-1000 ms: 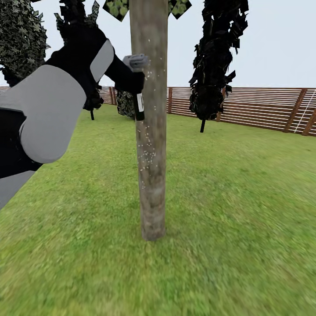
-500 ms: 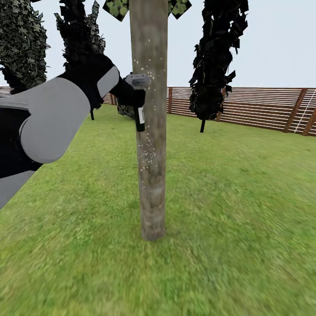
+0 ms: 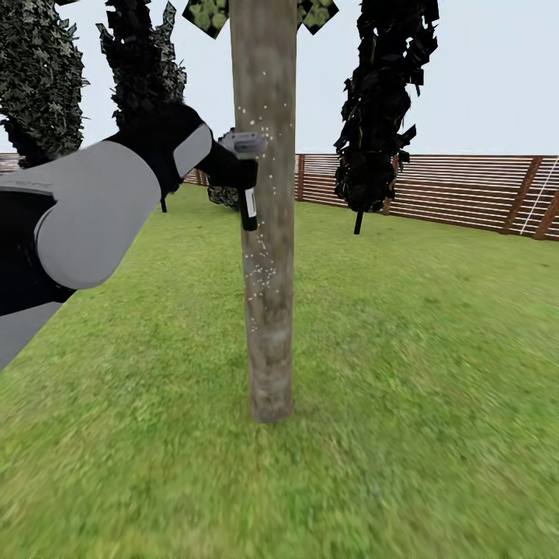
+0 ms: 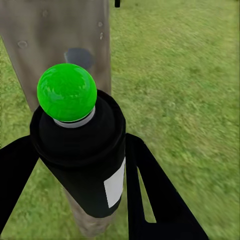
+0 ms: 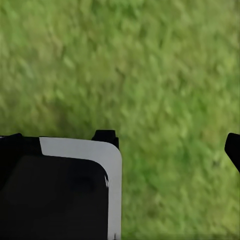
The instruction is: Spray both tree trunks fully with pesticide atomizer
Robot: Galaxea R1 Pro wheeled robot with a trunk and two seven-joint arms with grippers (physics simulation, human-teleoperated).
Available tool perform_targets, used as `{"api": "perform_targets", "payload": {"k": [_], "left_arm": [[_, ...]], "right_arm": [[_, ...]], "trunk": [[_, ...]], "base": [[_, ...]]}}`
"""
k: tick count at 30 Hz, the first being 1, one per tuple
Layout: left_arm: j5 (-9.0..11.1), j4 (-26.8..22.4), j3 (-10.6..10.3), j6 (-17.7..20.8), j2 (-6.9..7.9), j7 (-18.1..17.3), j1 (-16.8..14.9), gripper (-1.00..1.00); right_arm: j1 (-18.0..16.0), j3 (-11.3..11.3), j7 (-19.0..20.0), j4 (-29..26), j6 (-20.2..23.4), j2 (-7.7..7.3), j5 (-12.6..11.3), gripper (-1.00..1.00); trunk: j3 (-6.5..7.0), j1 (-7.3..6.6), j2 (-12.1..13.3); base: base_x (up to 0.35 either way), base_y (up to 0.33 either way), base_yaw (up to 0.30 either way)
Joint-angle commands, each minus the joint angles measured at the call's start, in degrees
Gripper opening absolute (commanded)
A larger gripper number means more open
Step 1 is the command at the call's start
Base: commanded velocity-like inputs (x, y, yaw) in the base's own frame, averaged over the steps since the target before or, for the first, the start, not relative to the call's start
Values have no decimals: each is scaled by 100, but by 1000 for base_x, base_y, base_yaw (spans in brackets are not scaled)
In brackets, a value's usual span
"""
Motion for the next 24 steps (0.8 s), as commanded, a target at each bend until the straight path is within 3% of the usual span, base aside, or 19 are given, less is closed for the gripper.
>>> {"api": "perform_targets", "payload": {"k": [1, 16, 24], "left_arm": [[-10, 19, 0, -38, 0, 11, 0, -100], [25, 36, -30, -99, 0, -16, 36, -100], [36, -214, -33, -85, 0, -513, 36, -100]], "right_arm": [[0, 0, 0, 0, 0, 0, 0, 100], [0, 0, 0, 0, 0, 0, 0, 100], [0, 0, 0, 0, 0, 0, 0, 100]], "trunk": [[0, 0, 0], [0, 0, 0], [0, 0, 0]], "base": [[-1, 0, 0], [0, 0, 0], [0, 0, 0]]}}
